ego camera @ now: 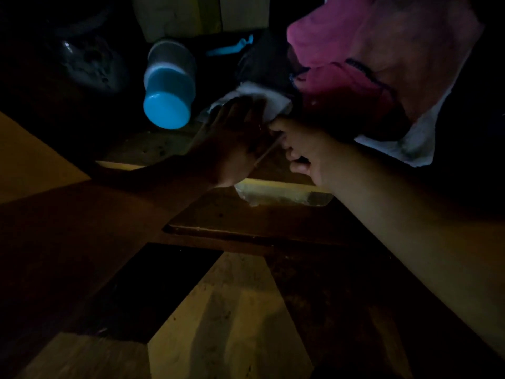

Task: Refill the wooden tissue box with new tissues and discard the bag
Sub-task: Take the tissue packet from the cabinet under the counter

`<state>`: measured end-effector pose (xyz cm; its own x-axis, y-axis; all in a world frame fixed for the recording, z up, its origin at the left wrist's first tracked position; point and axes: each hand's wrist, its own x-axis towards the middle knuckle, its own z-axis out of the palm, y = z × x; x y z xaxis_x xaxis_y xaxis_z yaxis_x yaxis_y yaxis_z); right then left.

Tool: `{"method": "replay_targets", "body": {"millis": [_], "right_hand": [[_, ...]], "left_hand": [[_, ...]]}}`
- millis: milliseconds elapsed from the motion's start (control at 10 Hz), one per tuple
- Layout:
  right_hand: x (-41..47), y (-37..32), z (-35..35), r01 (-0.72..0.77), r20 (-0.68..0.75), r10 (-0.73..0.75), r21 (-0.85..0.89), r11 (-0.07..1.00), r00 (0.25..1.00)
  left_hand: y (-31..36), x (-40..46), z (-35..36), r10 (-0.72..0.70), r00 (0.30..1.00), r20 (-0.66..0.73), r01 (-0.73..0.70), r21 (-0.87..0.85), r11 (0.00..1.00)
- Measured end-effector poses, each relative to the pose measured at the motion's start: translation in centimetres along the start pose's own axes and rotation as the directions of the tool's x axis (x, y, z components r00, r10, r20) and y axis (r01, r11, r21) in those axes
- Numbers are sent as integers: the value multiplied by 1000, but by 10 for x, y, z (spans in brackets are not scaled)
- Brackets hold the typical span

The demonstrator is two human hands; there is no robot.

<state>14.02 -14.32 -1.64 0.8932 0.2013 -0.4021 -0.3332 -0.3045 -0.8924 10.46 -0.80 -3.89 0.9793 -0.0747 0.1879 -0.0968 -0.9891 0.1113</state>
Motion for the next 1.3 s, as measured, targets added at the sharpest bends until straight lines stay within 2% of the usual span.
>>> {"method": "replay_targets", "body": {"millis": [100,200,300,400,500,600,700,800,900,1000,1100,1200,1300], "right_hand": [[4,-2,6,30,-1,-30,46,998,1000],[11,-1,12,67,-46,-62,116,991,997],[10,-2,13,81,-51,-75,135,987,996],[1,-8,11,65,-60,-56,174,983,997],[-9,-14,8,63,-97,-43,210,976,994],[-38,-23,-1,15,-115,16,258,966,993],[-63,-30,-6,-36,-54,57,334,942,997],[-100,-39,-10,-126,32,125,434,892,992],[-131,-48,-9,-218,68,212,481,849,975],[-181,-60,-15,-314,166,267,478,821,949],[-213,-66,-18,-347,242,260,466,814,935],[-253,-90,-17,-415,237,343,427,804,909],[-278,-108,-18,-459,207,410,394,796,888]], "left_hand": [[-3,7,11,-40,999,-9,40,-1,999],[-9,8,17,-6,997,-74,1,-68,998],[-9,4,14,57,991,-119,-62,-45,997],[0,-5,4,53,985,-163,-68,-90,994],[10,-9,-5,-7,988,-152,-20,-175,984],[27,-23,-32,-39,995,-90,13,-270,963],[40,-37,-52,-33,998,-46,18,-305,952],[58,-62,-81,-117,989,86,139,-334,932],[70,-85,-111,-138,963,231,203,-284,937],[86,-117,-164,-184,925,333,284,-282,916],[96,-135,-192,-223,904,366,331,-266,905],[104,-157,-240,-244,867,434,395,-301,868],[111,-168,-273,-246,873,422,408,-356,841]]}}
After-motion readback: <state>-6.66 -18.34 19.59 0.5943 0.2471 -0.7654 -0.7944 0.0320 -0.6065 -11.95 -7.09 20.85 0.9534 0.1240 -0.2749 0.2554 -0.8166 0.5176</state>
